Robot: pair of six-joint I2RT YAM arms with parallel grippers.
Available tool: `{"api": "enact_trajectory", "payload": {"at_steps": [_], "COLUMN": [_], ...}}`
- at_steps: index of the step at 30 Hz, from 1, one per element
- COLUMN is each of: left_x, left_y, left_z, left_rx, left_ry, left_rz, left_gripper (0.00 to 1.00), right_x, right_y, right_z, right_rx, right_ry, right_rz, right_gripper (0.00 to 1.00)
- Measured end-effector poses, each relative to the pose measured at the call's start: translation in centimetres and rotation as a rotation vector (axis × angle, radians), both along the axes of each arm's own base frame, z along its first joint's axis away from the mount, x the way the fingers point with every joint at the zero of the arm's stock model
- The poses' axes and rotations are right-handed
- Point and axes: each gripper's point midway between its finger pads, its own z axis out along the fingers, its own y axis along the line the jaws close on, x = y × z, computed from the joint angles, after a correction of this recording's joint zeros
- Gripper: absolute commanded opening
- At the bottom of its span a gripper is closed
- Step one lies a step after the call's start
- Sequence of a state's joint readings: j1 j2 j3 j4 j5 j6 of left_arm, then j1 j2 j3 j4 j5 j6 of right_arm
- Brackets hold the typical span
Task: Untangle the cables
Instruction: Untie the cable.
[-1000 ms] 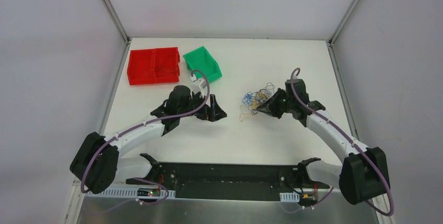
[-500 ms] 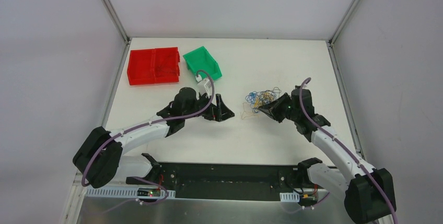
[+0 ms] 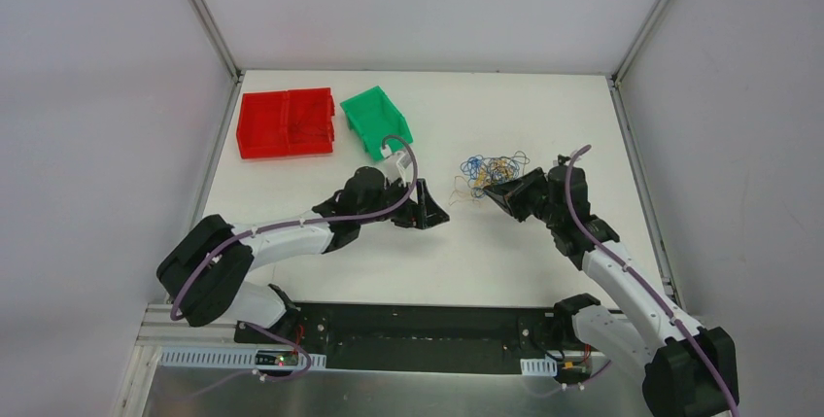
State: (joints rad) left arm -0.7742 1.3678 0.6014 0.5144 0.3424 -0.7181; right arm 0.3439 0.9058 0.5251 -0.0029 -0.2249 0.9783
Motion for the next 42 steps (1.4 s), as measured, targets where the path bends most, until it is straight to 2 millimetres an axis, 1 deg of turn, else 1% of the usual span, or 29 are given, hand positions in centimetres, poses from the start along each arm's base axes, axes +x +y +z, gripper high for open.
{"api": "enact_trajectory", "payload": {"at_steps": [3, 5, 9, 13, 19, 23, 26, 28, 29, 30, 32, 33, 34, 35, 36, 37, 38, 40, 42], "left_x": [0.5, 1.0, 2.1, 3.4, 4.4, 5.3, 5.7, 5.8, 5.8, 5.9, 6.0, 6.1, 6.1, 6.1, 6.0, 5.9, 5.9, 5.7, 5.0], "left_y": [-0.4, -0.4, -0.6, -1.2, -1.7, -1.9, -2.5, -3.2, -3.5, -3.7, -4.2, -4.4, -4.6, -4.7, -4.9, -5.1, -5.2, -5.1, -4.4], "left_z": [-0.4, -0.3, 0.7, 1.7, 0.6, 0.6, 0.5, 0.0, -0.3, -0.4, -0.5, -0.5, -0.3, 0.0, 0.3, 0.7, 1.2, 1.3, 1.2], "left_rx": [0.013, 0.023, 0.045, 0.075, 0.158, 0.191, 0.193, 0.191, 0.188, 0.188, 0.179, 0.175, 0.167, 0.157, 0.145, 0.131, 0.115, 0.111, 0.119], "left_ry": [0.002, -0.022, -0.126, -0.267, -0.458, -0.579, -0.661, -0.691, -0.699, -0.705, -0.720, -0.726, -0.740, -0.754, -0.770, -0.785, -0.802, -0.805, -0.787], "left_rz": [0.011, 0.022, 0.011, -0.031, -0.119, -0.145, -0.182, -0.217, -0.233, -0.244, -0.262, -0.267, -0.272, -0.279, -0.286, -0.288, -0.289, -0.292, -0.298], "left_gripper": [0.81, 0.82, 0.83, 0.82, 0.83, 0.85, 0.84, 0.77, 0.69, 0.57, 0.24, 0.03, 0.00, 0.00, 0.00, 0.00, 0.00, 0.00, 0.00], "right_x": [0.0, -0.1, -0.3, -0.4, -0.7, -0.9, -1.0, -1.1, -1.1, -1.1, -1.2, -1.2, -1.3, -1.3, -1.3, -1.3, -1.3, -1.2, -1.1], "right_y": [0.1, 0.1, 0.1, 0.4, 0.8, 1.1, 1.3, 1.5, 1.5, 1.5, 1.6, 1.6, 1.7, 1.7, 1.6, 1.5, 1.3, 0.5, -0.3], "right_z": [0.1, 0.1, 0.5, 1.7, 2.4, 2.7, 3.0, 3.1, 3.2, 3.2, 3.2, 3.3, 3.3, 3.3, 3.2, 3.1, 2.9, 2.3, 1.6], "right_rx": [0.014, 0.022, 0.022, 0.044, 0.072, 0.096, 0.113, 0.122, 0.125, 0.130, 0.138, 0.142, 0.145, 0.146, 0.142, 0.135, 0.127, 0.078, 0.027], "right_ry": [0.009, 0.015, 0.042, 0.051, 0.070, 0.092, 0.099, 0.104, 0.106, 0.109, 0.115, 0.118, 0.120, 0.121, 0.121, 0.127, 0.134, 0.130, 0.127], "right_rz": [-0.006, -0.007, -0.009, 0.000, 0.009, 0.022, 0.028, 0.032, 0.034, 0.033, 0.035, 0.036, 0.037, 0.036, 0.034, 0.026, 0.014, -0.013, -0.044], "right_gripper": [0.00, 0.00, 0.00, 0.00, 0.00, 0.00, 0.00, 0.00, 0.00, 0.00, 0.00, 0.03, 0.13, 0.26, 0.45, 0.63, 0.72, 0.80, 0.87]}}
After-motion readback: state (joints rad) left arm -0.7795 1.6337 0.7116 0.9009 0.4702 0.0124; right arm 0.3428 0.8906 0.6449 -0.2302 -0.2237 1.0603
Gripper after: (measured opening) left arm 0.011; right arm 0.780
